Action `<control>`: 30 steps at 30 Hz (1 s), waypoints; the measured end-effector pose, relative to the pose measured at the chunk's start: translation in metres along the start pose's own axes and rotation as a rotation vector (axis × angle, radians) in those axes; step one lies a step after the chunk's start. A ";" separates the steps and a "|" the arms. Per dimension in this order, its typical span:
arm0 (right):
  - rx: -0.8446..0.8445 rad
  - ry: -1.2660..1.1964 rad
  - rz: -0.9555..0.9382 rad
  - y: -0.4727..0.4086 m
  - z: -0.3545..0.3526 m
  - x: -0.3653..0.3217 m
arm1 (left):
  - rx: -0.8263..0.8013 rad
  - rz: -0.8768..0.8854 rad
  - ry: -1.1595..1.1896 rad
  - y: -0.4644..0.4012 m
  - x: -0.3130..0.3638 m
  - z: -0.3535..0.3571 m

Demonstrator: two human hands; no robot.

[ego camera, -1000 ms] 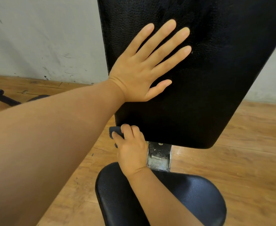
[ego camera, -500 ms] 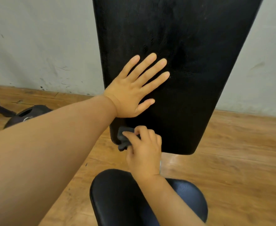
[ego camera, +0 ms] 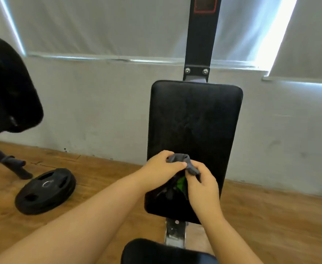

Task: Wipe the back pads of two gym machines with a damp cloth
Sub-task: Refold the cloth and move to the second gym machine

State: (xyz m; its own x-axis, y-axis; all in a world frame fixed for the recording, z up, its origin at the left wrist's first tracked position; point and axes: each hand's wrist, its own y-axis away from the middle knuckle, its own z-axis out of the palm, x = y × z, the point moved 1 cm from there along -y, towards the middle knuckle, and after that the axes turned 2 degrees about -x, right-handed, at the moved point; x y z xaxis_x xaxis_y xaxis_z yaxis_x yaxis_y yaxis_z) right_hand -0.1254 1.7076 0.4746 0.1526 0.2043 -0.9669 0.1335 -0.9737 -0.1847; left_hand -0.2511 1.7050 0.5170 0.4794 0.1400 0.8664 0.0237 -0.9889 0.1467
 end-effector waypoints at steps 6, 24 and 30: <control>-0.022 -0.052 0.013 0.033 -0.013 -0.113 | 0.022 0.041 -0.087 0.089 0.077 -0.061; 0.081 0.277 -0.043 0.155 -0.133 -0.232 | -0.140 0.089 0.207 0.204 0.194 0.002; 0.159 0.429 -0.117 0.186 -0.167 -0.220 | -0.220 0.021 0.342 0.215 0.223 0.046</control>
State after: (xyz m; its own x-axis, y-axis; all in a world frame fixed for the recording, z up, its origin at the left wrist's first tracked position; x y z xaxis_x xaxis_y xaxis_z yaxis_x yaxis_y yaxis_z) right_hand 0.0294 1.4987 0.6821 0.5408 0.3046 -0.7840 0.0273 -0.9380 -0.3456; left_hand -0.0988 1.5211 0.7204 0.1571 0.1649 0.9737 -0.1891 -0.9627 0.1935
